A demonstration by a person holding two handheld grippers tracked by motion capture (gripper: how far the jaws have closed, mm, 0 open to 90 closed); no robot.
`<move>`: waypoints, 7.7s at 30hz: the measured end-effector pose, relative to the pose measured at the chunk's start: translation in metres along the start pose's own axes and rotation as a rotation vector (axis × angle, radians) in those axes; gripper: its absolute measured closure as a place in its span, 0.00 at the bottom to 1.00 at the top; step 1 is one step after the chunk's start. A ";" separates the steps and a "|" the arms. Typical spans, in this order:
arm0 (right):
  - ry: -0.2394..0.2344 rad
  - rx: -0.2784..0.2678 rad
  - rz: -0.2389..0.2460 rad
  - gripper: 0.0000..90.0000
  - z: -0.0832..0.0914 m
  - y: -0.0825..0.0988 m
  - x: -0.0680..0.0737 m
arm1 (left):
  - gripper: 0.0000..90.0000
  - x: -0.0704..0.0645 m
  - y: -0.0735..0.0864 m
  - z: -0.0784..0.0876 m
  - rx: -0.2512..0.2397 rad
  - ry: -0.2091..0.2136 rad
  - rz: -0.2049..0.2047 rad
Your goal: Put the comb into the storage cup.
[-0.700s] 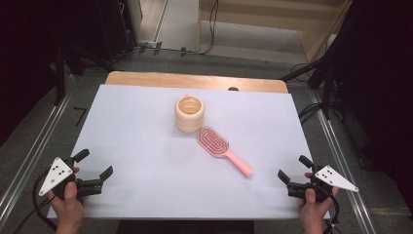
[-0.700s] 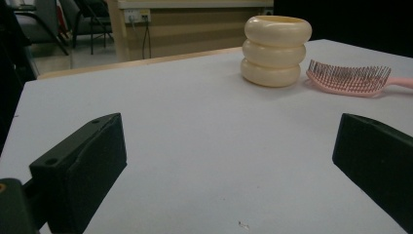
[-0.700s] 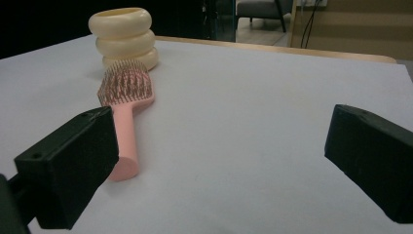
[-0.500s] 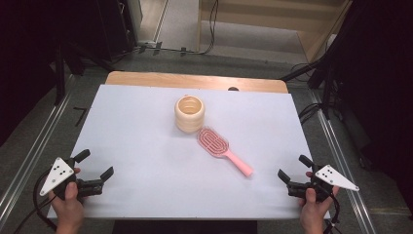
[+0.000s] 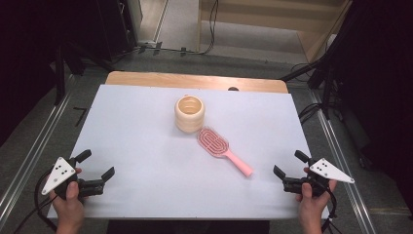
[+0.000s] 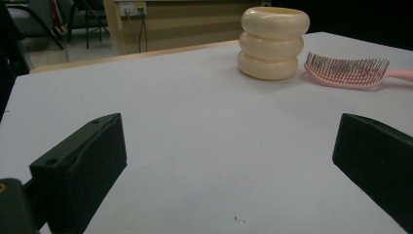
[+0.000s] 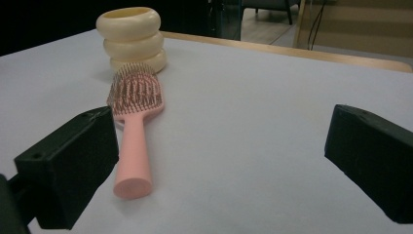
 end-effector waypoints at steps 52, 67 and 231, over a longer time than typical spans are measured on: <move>-0.124 0.261 0.188 0.00 -0.042 -0.066 0.046 | 0.00 -0.002 0.001 -0.001 0.001 0.003 -0.008; -0.174 0.373 0.259 0.00 -0.064 -0.071 0.063 | 0.00 -0.002 0.001 -0.001 0.003 0.006 -0.012; -0.171 0.531 0.162 0.75 -0.123 -0.040 0.092 | 0.00 -0.001 0.002 -0.003 0.019 0.021 -0.005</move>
Point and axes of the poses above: each handheld gripper's, and its own axes: z roughly backward along the jaws, y roughly out of its underside, x roughly to its left, the point moved 4 cm from there along -z, roughly forward along the jaws, and after that the axes turned 6 degrees about y, right-handed, at the moved point
